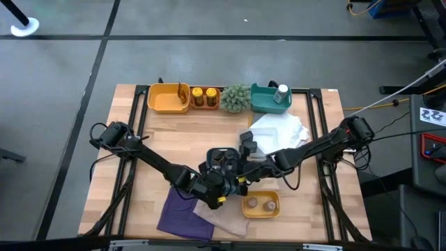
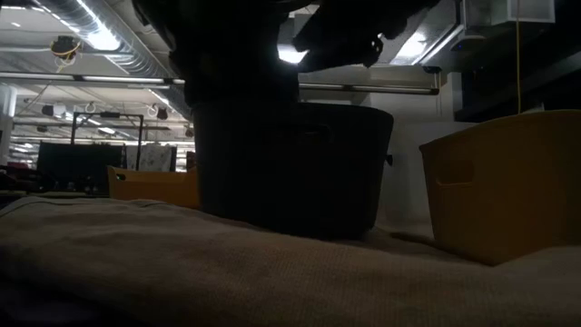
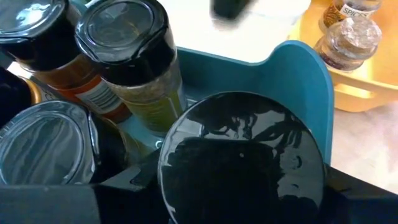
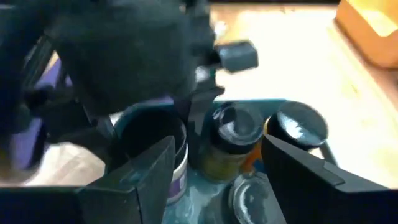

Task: Sort spices by type
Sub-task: Put the black seasoning bottle into the blue bin

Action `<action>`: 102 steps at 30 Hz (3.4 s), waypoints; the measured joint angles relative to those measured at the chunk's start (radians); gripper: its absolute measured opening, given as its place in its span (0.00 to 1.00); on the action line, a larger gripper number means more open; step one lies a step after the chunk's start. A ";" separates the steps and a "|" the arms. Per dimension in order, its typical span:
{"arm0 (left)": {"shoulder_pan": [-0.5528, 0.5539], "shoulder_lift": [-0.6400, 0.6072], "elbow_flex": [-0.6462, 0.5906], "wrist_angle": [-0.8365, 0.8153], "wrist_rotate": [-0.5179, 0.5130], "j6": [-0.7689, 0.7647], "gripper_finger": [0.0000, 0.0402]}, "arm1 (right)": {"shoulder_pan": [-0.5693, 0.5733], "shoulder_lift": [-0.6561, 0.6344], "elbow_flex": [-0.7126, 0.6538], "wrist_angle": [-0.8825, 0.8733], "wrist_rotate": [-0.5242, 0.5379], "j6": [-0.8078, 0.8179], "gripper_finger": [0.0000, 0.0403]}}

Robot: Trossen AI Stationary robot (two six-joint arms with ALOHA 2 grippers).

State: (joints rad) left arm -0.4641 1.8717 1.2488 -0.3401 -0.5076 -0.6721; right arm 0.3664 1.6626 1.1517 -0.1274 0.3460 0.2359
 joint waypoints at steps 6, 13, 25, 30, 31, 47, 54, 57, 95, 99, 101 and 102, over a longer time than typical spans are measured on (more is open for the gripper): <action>0.000 0.000 0.000 0.003 -0.001 0.000 0.56 | 0.000 0.059 0.000 0.087 -0.010 -0.005 0.60; 0.000 -0.001 -0.001 0.008 0.000 0.000 0.56 | 0.000 0.102 0.000 0.129 -0.032 -0.008 0.60; 0.000 -0.001 -0.002 0.002 0.042 0.009 0.56 | -0.001 0.148 0.004 0.148 -0.082 0.006 0.60; 0.005 -0.002 0.000 -0.004 0.057 0.008 0.56 | -0.001 0.150 0.003 0.148 -0.086 0.006 0.60; 0.008 -0.002 0.000 -0.006 0.057 -0.004 0.56 | -0.001 0.150 0.003 0.148 -0.086 0.006 0.60; 0.036 -0.041 -0.003 -0.039 0.178 -0.080 0.56 | -0.001 0.147 0.001 0.139 -0.089 0.003 0.60; 0.035 -0.043 -0.003 -0.047 0.178 -0.083 0.56 | 0.000 0.147 0.001 0.139 -0.089 0.003 0.60; 0.031 -0.043 -0.003 -0.047 0.174 -0.079 0.56 | 0.000 0.147 0.000 0.141 -0.089 0.002 0.60; 0.096 -0.039 0.000 -0.058 0.272 0.051 0.56 | 0.000 0.147 -0.001 0.135 -0.089 0.001 0.60; 0.103 -0.039 0.000 -0.058 0.272 0.058 0.56 | 0.000 0.147 -0.001 0.135 -0.087 0.001 0.60; 0.104 -0.039 0.000 -0.058 0.272 0.060 0.56 | 0.000 0.147 -0.001 0.135 -0.086 0.001 0.60; 0.104 -0.038 0.000 -0.058 0.271 0.062 0.56 | -0.001 0.147 -0.001 0.134 -0.086 0.001 0.60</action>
State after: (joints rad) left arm -0.3599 1.8336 1.2491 -0.3977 -0.2361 -0.6103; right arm 0.3656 1.8099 1.1507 0.0071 0.2596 0.2371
